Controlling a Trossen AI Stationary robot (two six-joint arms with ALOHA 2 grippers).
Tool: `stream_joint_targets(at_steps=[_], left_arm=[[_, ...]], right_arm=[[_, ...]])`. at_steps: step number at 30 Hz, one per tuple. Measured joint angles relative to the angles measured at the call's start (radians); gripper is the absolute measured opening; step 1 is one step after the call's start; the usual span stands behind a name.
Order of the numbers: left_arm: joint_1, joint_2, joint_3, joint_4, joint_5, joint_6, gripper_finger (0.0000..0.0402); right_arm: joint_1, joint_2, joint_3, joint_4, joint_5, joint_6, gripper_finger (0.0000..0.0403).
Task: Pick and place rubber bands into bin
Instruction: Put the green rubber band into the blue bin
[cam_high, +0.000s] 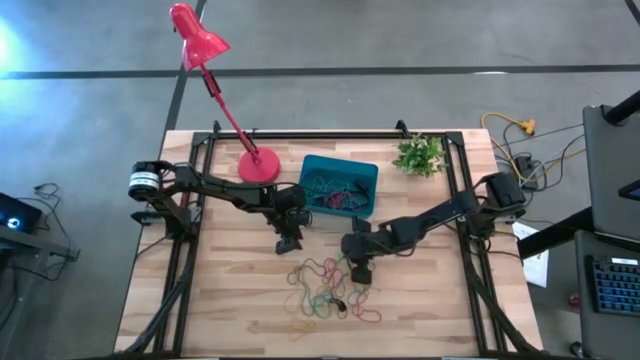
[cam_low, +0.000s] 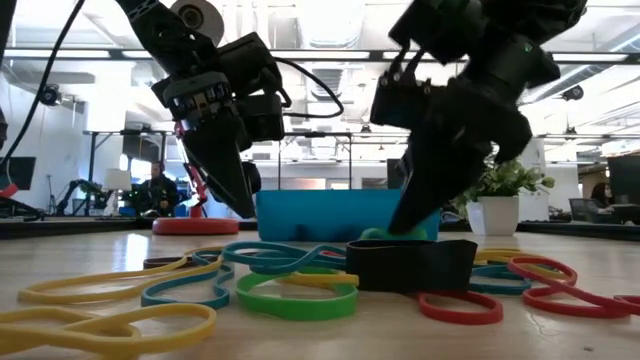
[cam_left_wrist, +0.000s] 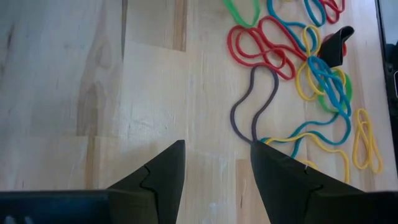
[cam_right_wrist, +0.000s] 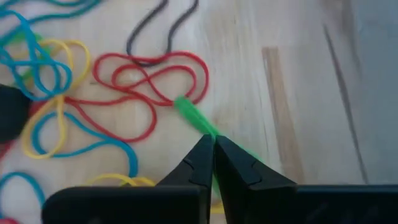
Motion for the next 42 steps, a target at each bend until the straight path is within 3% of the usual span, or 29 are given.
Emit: stream_joint_targets(at_steps=[7, 15, 25, 30, 42], left_arm=[[0.000, 0.000, 0.000, 0.001, 0.000, 0.000, 0.0167], [0.000, 0.000, 0.000, 0.032, -0.006, 0.000, 0.0167], [0.000, 0.001, 0.000, 0.052, -0.008, -0.001, 0.0167], [0.000, 0.001, 0.000, 0.098, -0.013, -0.028, 0.0167], [0.000, 0.001, 0.000, 0.138, -0.016, -0.055, 0.0167]], right_arm=[[-0.002, -0.093, 0.000, -0.054, 0.007, -0.031, 0.0008], [-0.020, -0.211, 0.000, -0.101, 0.133, -0.055, 0.0008], [-0.157, -0.358, 0.000, -0.148, 0.264, -0.183, 0.0008], [-0.289, -0.371, 0.000, -0.150, 0.257, -0.241, 0.0008], [-0.519, -0.326, -0.008, -0.180, 0.027, -0.163, 0.0017]])
